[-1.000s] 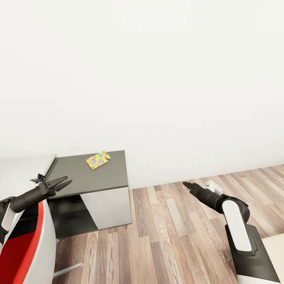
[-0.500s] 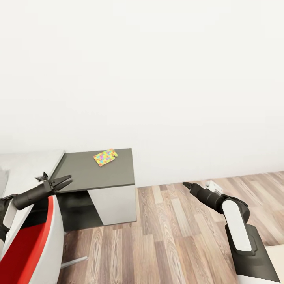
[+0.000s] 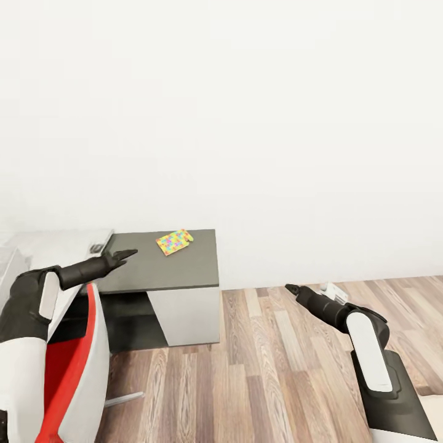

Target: Put all the toys in the child's room - the three board games (two on the bed and one on the table), the two jigsaw puzzles on the table, and the tennis ball on the table - inside the toy box on the table in the child's room.

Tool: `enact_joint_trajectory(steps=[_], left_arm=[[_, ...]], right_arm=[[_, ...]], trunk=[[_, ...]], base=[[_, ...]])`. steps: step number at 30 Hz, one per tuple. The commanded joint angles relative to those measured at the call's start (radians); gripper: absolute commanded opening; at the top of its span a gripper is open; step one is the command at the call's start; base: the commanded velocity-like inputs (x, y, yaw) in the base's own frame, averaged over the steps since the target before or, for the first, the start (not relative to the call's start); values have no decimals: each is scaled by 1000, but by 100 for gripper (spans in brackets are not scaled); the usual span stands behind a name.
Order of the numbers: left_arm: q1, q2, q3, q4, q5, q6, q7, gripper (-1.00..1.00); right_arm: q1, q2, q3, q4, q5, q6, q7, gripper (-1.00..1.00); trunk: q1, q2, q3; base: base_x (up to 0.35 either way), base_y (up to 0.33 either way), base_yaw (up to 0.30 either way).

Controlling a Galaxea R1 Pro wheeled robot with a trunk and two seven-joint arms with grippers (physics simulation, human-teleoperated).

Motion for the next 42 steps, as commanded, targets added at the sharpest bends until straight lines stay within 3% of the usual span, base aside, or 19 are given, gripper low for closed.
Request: enact_joint_trajectory(steps=[1, 8, 11, 14, 16, 24, 29, 31, 32, 35, 42], left_arm=[[-20, -15, -8, -5, -1, 6, 45, 100], [-117, -98, -69, -4, -7, 4, 203, 100], [-143, -139, -117, 3, -8, -5, 340, 100], [-152, -168, -143, 4, -2, -28, 476, 100], [-154, -175, -150, 4, -1, -43, 516, 100], [-156, -184, -169, 19, -7, -61, 570, 100], [-156, -189, -228, 59, -6, -97, 631, 100], [-156, -190, -236, 71, -5, -104, 653, 100], [-156, -197, -246, 86, -4, -118, 697, 100], [-156, -209, -249, 90, -7, -123, 713, 100], [-156, -217, -251, 93, -8, -126, 723, 100]], right_arm=[[-1, 0, -1, -1, -11, 3, -10, 100], [-1, 0, -1, 1, -10, 3, -10, 100], [-1, -1, -1, 1, -10, 3, -10, 100], [-1, -1, -1, 1, -10, 2, -10, 100], [-1, -1, -1, 0, -10, 2, -10, 100], [-1, -1, 0, 0, -10, 2, -10, 100], [-1, 0, 0, 0, -10, 2, -10, 100], [-1, -1, 0, 0, -10, 2, -10, 100], [-1, -1, 0, 0, -10, 2, -10, 100], [-1, -1, 1, 0, -6, 2, -10, 100], [-1, 1, 2, 2, 73, 2, -9, 100]], trunk=[[1, -2, -2], [1, -2, -2], [1, -2, -2], [1, -2, -2], [1, -2, -2], [1, -2, -2], [1, -2, -2], [1, -2, -2], [1, -2, -2], [1, -2, -2], [1, -2, -2]], base=[[0, 0, 11], [0, 0, 4], [0, 0, 0], [0, 0, 0], [0, 0, 0], [84, 0, 0], [285, 0, 0], [309, 0, 0], [309, 0, 0], [317, 0, 0], [192, 0, 0]])
